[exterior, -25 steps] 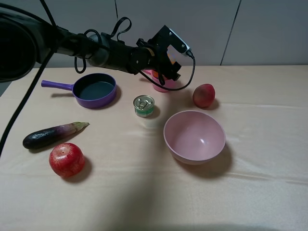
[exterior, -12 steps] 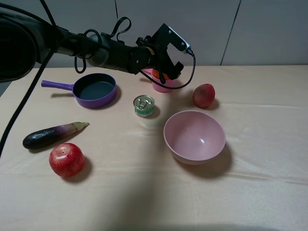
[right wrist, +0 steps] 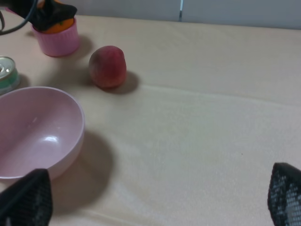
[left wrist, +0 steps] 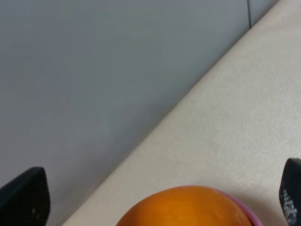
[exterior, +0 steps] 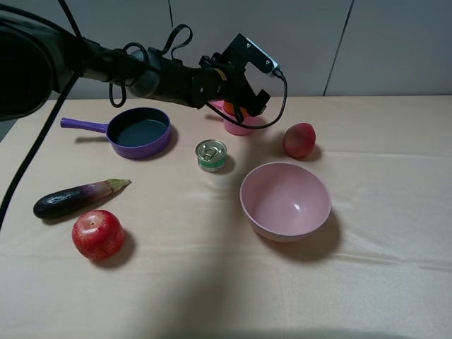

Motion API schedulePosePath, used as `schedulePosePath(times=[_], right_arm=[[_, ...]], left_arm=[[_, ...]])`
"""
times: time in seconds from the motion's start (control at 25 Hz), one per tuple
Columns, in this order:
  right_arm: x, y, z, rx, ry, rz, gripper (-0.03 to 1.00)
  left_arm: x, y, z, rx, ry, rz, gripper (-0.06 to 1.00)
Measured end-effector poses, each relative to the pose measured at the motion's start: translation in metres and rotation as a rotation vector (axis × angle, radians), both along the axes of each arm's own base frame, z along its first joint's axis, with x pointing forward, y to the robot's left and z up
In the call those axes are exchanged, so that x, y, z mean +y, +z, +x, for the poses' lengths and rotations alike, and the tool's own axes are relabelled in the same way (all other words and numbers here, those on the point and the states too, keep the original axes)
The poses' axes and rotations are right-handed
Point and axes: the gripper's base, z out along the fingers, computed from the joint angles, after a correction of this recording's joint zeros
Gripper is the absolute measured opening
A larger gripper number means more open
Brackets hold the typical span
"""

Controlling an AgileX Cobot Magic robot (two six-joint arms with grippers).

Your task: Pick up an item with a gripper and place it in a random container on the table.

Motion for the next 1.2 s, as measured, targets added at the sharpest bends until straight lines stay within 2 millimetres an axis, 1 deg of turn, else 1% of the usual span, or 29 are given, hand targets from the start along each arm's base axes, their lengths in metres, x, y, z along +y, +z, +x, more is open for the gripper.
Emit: schedulePosePath(times=[0.08,0.24,0.32,0.56,0.76,0.84,0.96,1.0,1.04,1.16,1.2], right_arm=[[0.0,0.0,0.0,0.0,0.0,0.0,0.69],[0.0,0.0,0.0,0.0,0.0,0.0,0.69],[0.0,0.0,0.0,0.0,0.0,0.0,0.69],[0.0,0.0,0.0,0.0,0.0,0.0,0.69],[0.0,0.0,0.0,0.0,0.001,0.001,0.69],[0.0,0.0,0.0,0.0,0.001,0.001,0.69],[0.0,0.0,0.0,0.0,0.001,0.001,0.69],[0.0,0.0,0.0,0.0,0.001,0.001,0.69],[0.0,0.0,0.0,0.0,0.001,0.001,0.69],[0.0,0.0,0.0,0.0,0.001,0.001,0.69],[0.0,0.0,0.0,0.0,0.001,0.001,0.69]], left_arm=[[0.0,0.005,0.0,0.004,0.001,-0.004,0.99],[0.001,0.022,-0.003,0.019,-0.003,-0.001,0.99],[0.002,0.026,-0.005,0.034,-0.008,0.01,0.99],[0.007,0.041,-0.016,0.139,-0.058,0.13,0.99],[0.015,0.067,-0.029,0.216,-0.083,0.202,0.99],[0.02,0.079,-0.037,0.238,-0.088,0.216,0.99],[0.033,0.09,-0.052,0.258,-0.085,0.228,0.99],[0.039,0.099,-0.058,0.253,-0.083,0.224,0.99],[0.045,0.1,-0.063,0.262,-0.079,0.229,0.99],[0.064,0.113,-0.081,0.273,-0.067,0.234,0.99],[0.07,0.112,-0.088,0.294,-0.065,0.246,0.99]])
